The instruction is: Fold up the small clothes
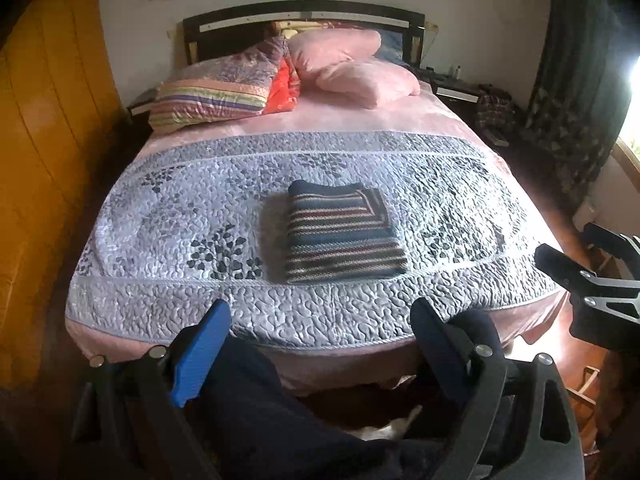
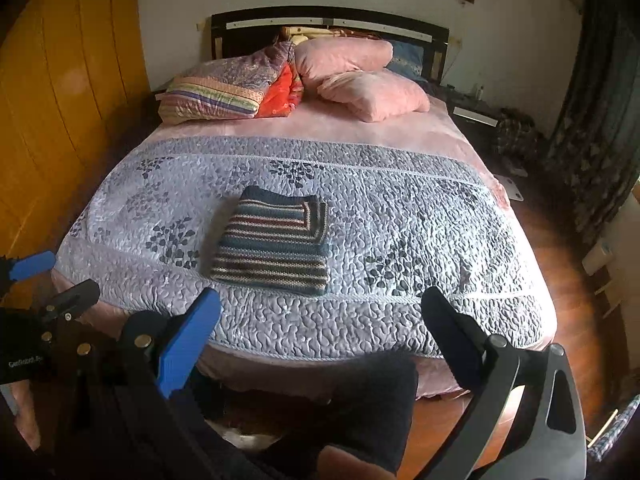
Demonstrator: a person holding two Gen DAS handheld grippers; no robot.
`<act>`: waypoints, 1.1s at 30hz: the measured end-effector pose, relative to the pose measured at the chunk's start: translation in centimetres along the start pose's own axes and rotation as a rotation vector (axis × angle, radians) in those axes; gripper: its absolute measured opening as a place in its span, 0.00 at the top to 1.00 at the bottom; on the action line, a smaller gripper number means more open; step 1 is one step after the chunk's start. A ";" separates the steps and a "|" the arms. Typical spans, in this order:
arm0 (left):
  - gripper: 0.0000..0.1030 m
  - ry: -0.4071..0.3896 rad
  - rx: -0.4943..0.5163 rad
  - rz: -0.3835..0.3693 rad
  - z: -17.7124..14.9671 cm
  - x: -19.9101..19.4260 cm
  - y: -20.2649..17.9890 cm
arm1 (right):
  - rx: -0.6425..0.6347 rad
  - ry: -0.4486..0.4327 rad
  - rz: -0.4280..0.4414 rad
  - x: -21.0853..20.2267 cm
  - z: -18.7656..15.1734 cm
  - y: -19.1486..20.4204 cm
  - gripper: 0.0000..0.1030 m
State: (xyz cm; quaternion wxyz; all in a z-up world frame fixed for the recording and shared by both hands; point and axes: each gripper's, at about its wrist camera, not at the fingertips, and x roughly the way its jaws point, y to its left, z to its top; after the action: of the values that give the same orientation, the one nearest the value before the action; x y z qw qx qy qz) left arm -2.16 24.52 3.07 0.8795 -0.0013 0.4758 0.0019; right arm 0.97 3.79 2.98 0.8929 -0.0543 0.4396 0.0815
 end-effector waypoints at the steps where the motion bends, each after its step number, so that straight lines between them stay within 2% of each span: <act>1: 0.11 0.001 -0.002 0.003 0.1 0.0 0.0 | -0.001 0.000 0.001 0.0 0.2 0.0 0.03; 16: 0.11 0.000 0.004 0.007 1.7 -0.2 0.0 | -0.011 -0.002 0.006 0.0 2.1 0.4 0.03; 33: 0.11 0.004 0.005 0.007 2.0 -0.1 0.2 | -0.005 -0.003 0.004 0.2 2.4 0.6 0.03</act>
State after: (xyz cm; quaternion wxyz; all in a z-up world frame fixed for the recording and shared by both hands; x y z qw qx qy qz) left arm -0.53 24.69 4.24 0.8785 0.0028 0.4777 0.0038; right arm 2.86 4.77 4.28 0.8933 -0.0556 0.4379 0.0845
